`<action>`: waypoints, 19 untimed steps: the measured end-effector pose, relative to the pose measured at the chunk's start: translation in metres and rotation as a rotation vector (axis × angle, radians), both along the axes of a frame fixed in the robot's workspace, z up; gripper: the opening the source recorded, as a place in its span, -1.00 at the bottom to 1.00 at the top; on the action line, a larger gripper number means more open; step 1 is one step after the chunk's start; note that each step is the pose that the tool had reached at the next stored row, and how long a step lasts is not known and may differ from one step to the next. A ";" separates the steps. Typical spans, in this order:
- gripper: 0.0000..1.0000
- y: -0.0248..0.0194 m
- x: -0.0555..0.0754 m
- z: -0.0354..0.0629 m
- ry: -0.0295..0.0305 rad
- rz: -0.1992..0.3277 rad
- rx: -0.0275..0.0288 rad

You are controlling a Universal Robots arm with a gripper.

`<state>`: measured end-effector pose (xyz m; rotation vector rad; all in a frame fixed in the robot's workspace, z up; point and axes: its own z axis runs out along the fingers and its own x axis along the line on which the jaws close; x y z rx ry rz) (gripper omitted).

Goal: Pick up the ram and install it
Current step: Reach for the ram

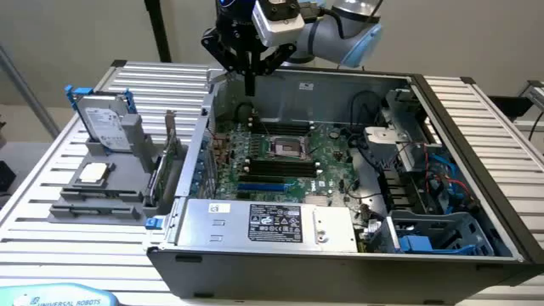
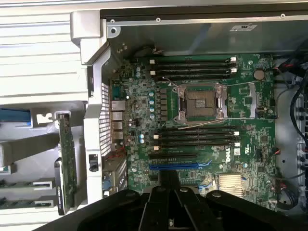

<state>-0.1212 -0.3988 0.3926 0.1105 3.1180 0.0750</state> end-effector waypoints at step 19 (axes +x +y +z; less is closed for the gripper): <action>-0.79 -0.0046 -0.004 0.0000 -0.0001 0.000 0.0000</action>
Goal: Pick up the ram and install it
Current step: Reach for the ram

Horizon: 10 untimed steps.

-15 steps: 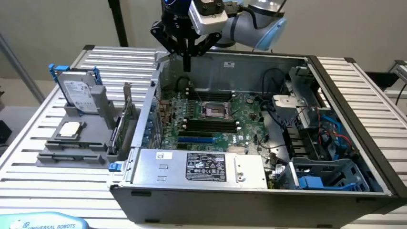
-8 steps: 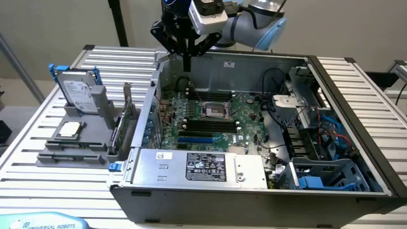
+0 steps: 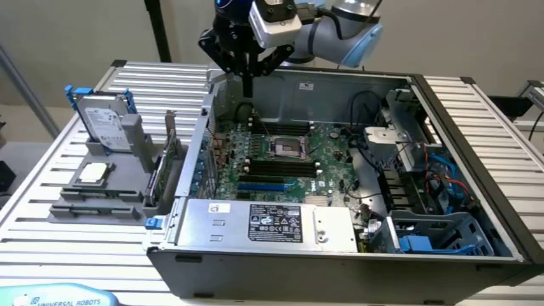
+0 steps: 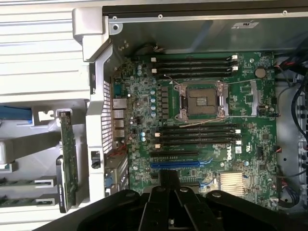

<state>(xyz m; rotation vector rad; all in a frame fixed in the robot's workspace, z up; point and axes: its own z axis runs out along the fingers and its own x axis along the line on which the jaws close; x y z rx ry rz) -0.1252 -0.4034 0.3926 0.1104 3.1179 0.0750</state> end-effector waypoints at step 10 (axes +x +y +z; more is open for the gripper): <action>-0.79 -0.0103 -0.037 0.0000 0.0001 0.000 0.0000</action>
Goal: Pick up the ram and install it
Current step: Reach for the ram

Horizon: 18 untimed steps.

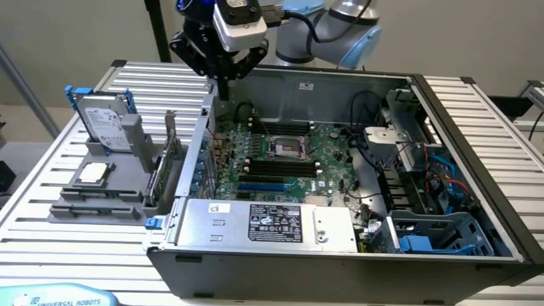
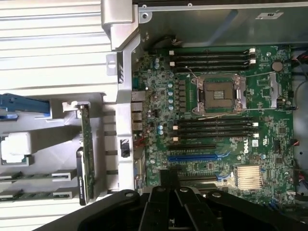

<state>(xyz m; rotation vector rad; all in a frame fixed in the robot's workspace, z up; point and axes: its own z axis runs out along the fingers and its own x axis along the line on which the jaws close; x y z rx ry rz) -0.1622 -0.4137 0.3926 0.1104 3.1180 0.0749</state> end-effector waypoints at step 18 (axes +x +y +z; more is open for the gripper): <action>-0.79 -0.0160 -0.082 -0.0003 0.0000 0.000 0.0000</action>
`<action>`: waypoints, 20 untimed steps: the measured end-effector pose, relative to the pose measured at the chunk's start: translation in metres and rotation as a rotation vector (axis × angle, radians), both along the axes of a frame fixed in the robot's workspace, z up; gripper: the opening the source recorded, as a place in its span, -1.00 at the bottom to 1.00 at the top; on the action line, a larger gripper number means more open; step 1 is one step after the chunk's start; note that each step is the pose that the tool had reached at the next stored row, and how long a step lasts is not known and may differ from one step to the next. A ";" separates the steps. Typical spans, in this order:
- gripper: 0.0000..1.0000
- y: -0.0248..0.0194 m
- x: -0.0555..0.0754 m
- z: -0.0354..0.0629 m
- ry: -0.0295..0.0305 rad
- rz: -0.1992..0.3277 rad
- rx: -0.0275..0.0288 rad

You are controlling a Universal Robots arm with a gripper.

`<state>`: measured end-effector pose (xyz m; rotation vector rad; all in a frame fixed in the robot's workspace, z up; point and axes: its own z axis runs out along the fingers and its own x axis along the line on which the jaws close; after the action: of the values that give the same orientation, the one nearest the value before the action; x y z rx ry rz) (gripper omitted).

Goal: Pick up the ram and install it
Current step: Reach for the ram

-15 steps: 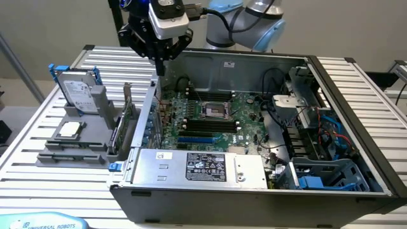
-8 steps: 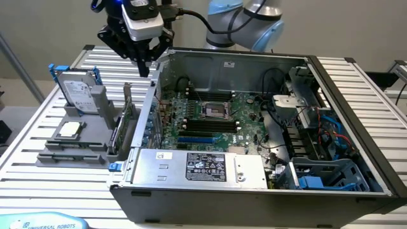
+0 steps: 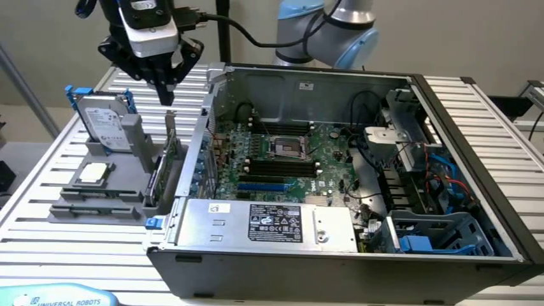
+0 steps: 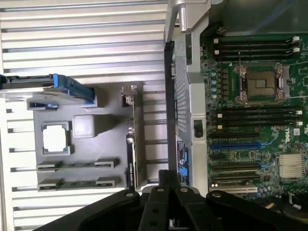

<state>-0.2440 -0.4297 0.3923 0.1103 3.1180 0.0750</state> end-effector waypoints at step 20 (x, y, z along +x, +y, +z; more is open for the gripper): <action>-0.79 -0.0199 -0.091 -0.0021 0.0000 0.000 0.0000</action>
<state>-0.3350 -0.4496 0.3902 0.1103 3.1181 0.0749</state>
